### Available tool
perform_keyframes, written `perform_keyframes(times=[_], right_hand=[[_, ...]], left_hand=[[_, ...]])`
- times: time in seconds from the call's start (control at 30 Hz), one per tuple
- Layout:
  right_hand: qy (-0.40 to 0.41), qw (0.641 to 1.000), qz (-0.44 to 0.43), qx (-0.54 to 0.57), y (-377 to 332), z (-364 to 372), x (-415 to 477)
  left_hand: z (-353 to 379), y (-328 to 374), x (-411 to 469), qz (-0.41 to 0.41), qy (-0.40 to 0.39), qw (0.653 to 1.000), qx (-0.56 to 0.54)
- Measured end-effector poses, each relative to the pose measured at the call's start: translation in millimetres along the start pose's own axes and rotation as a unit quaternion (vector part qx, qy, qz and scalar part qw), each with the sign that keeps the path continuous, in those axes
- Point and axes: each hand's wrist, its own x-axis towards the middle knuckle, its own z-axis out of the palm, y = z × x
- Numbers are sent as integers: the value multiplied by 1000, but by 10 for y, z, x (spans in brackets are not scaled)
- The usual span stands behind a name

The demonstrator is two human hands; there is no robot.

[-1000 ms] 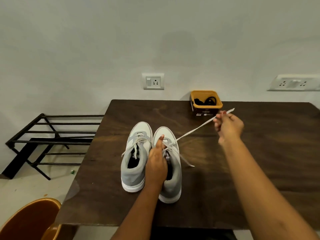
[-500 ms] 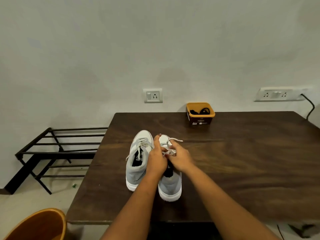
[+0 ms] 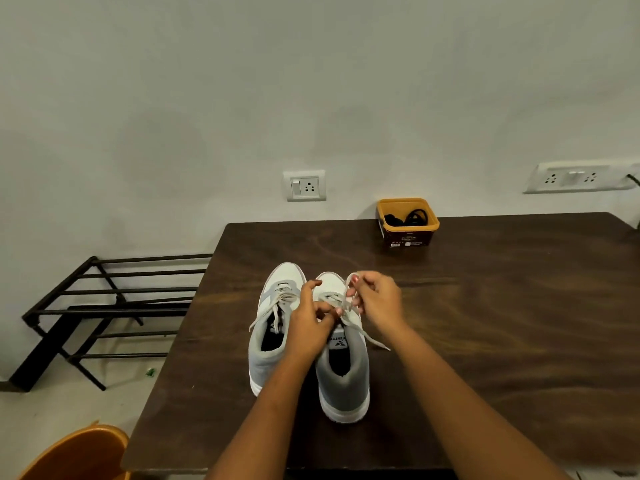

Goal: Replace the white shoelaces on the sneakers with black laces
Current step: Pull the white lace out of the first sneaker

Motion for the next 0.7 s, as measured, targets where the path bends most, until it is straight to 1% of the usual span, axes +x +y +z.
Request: perform_keyframes(times=[0.03,0.13,0.17,0.27,0.33,0.4,0.5,0.6,0.63,0.7], right_hand=[[11,1000,8,26,-63,-33,58],[10,999,25,32,-144,-101,161],[12,1000,26,12,-121,-102,166],[1,989,-4,-145,-12,-84,100],[-17,986,-20,-163,43,-38,-37],[-20,985,-61,-162,108,30,-186],[-42,984,-88,-150,229,102,-386],[-65,973,-110,-194,258,94,-446],[-63,969,-113,-210,266,88,-447],[-44,965,-116,-232,292,77,-439]], left_hand=[[-7,-7,-13,1,-10,1000,2],[-17,18,-41,4,-26,1000,-11],[-22,29,-41,0,-26,999,-18],[-47,66,-18,-52,-50,994,-77],[-80,101,-1,-98,-78,985,-122],[-113,144,13,-118,-104,981,-110],[-132,189,65,-137,-119,980,-81],[-178,297,122,-168,-126,973,-96],[-204,354,123,-169,-142,972,-83],[-263,463,101,-162,-180,970,-18]])
